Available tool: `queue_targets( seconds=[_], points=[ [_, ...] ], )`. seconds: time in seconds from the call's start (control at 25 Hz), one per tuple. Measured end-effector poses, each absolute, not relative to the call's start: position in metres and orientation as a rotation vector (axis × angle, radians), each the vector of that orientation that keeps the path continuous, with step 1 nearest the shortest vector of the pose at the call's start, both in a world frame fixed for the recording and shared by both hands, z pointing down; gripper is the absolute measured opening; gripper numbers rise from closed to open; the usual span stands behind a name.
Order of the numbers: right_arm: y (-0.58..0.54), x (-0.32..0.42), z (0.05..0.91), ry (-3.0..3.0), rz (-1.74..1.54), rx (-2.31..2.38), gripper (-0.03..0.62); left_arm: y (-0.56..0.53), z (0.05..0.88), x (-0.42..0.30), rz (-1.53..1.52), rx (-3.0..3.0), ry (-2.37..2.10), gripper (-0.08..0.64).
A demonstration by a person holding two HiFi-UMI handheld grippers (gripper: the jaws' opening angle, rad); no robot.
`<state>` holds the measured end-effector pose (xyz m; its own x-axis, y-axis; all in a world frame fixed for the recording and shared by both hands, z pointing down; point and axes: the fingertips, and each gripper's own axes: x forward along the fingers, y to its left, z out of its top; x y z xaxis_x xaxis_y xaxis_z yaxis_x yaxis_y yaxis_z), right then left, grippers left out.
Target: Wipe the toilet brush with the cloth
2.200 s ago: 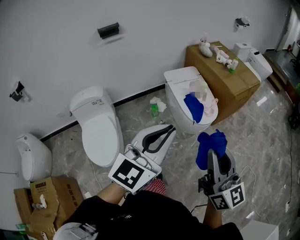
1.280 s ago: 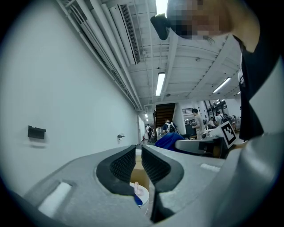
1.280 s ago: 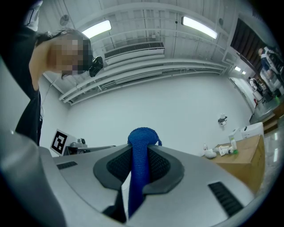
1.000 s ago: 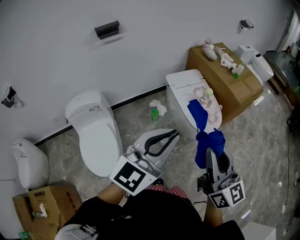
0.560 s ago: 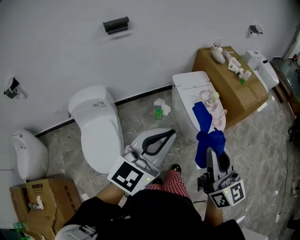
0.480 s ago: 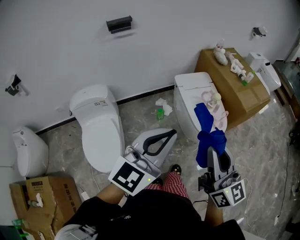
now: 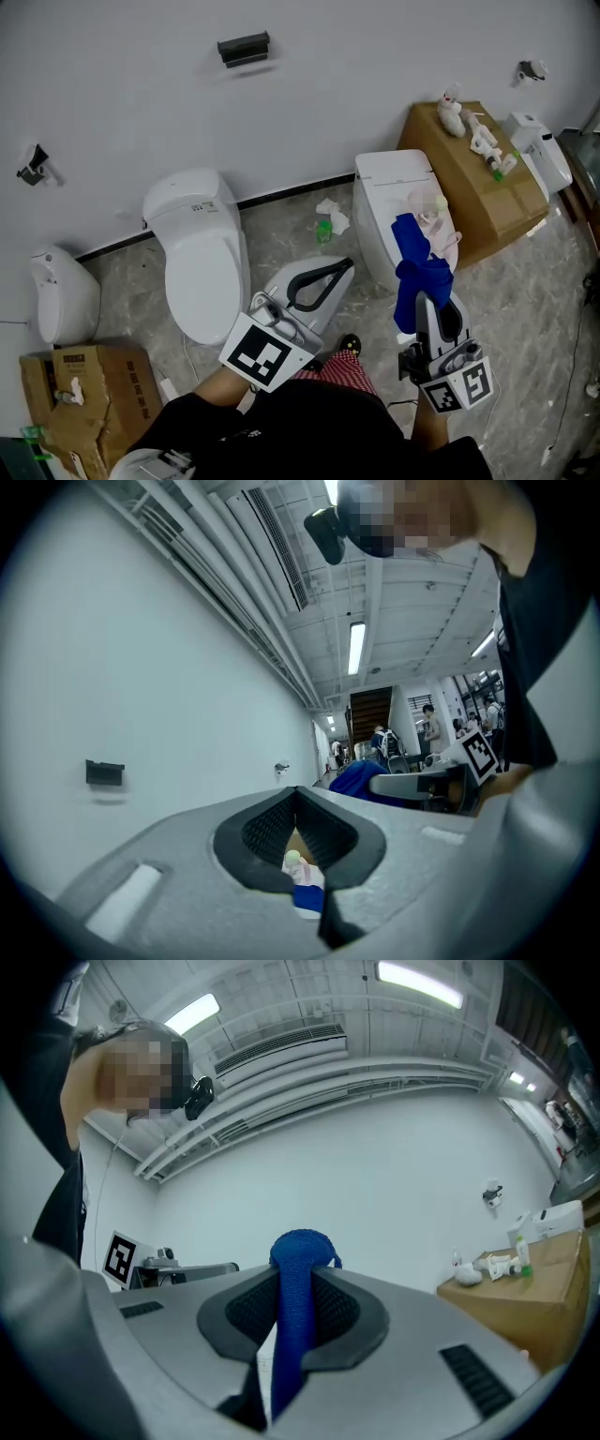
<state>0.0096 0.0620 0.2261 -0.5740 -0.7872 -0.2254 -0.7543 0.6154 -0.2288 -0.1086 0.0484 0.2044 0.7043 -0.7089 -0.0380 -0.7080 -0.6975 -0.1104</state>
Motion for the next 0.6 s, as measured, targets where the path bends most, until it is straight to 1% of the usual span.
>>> queue_targets(
  seconds=[0.6],
  points=[
    [-0.001,0.039,0.217,2.562,-0.135,-1.126,0.064,-0.001,0.197,-0.07,-0.052,-2.745,1.211,0.008]
  ],
)
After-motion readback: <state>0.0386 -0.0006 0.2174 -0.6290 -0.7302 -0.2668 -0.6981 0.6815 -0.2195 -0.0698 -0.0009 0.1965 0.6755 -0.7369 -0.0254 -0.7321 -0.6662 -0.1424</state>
